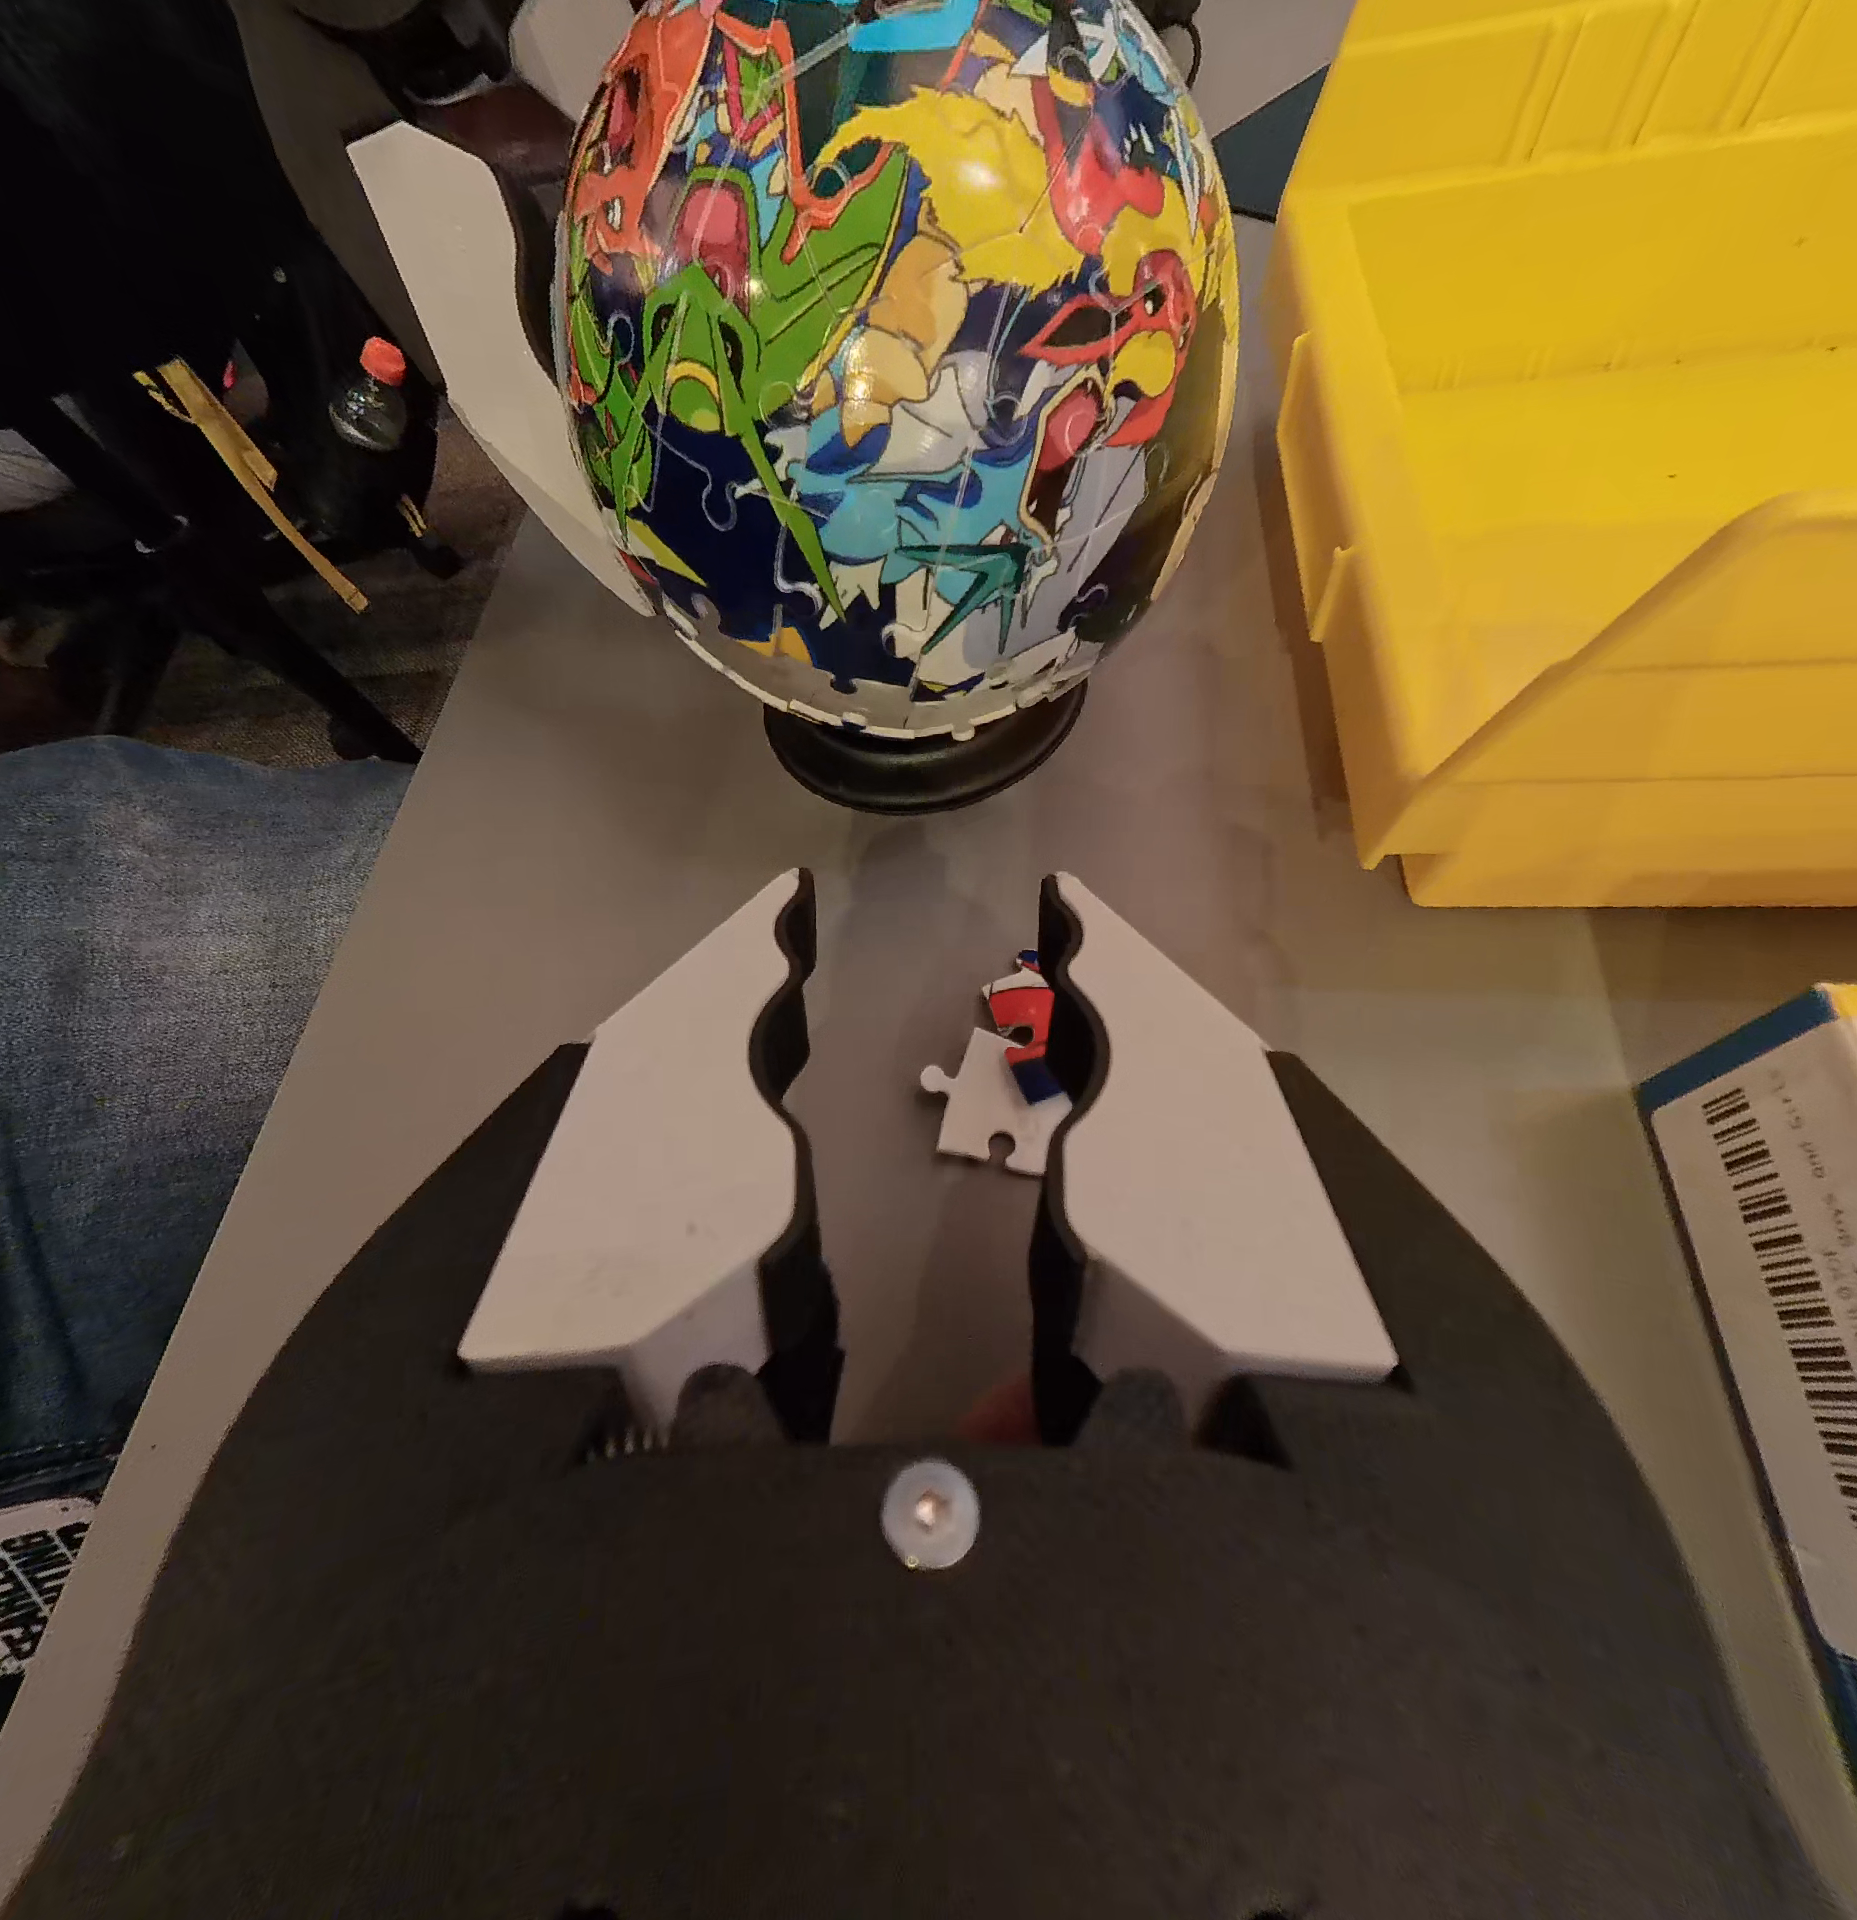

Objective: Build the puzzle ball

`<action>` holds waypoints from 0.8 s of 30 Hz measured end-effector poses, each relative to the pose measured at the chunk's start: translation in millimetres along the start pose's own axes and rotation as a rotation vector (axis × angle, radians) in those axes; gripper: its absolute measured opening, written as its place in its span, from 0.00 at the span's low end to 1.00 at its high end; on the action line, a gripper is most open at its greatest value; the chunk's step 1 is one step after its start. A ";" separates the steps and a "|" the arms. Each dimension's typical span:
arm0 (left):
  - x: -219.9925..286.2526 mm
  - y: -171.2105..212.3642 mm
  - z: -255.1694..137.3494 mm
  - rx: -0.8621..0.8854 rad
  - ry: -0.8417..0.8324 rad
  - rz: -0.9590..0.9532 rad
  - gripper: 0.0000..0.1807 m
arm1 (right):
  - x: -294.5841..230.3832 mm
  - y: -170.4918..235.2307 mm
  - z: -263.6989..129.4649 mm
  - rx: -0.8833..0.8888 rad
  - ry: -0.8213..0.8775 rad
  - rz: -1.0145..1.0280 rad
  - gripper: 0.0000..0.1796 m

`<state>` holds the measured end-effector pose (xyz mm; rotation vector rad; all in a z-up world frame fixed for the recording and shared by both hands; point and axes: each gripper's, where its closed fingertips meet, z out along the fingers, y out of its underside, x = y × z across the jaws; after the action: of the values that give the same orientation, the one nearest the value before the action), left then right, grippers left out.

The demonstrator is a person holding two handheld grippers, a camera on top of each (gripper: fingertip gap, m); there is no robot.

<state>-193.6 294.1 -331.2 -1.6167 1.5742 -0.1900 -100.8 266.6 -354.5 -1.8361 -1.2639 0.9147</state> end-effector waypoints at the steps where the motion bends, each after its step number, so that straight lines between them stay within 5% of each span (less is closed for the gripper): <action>1: 0.1 -0.3 0.2 0.000 0.000 0.001 0.75 | 0.1 0.0 0.0 0.001 0.000 0.000 0.23; 5: 2.5 -1.6 7.5 0.024 0.002 0.019 0.81 | 0.0 0.2 0.3 0.001 -0.002 0.001 0.23; 24: -0.7 -0.1 6.6 -0.047 0.017 0.119 0.78 | -0.6 -2.0 -3.0 0.031 -0.019 0.014 0.23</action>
<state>-189.5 297.7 -335.0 -1.5549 1.6932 -0.1038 -99.3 266.0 -351.2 -1.8180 -1.2430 0.9564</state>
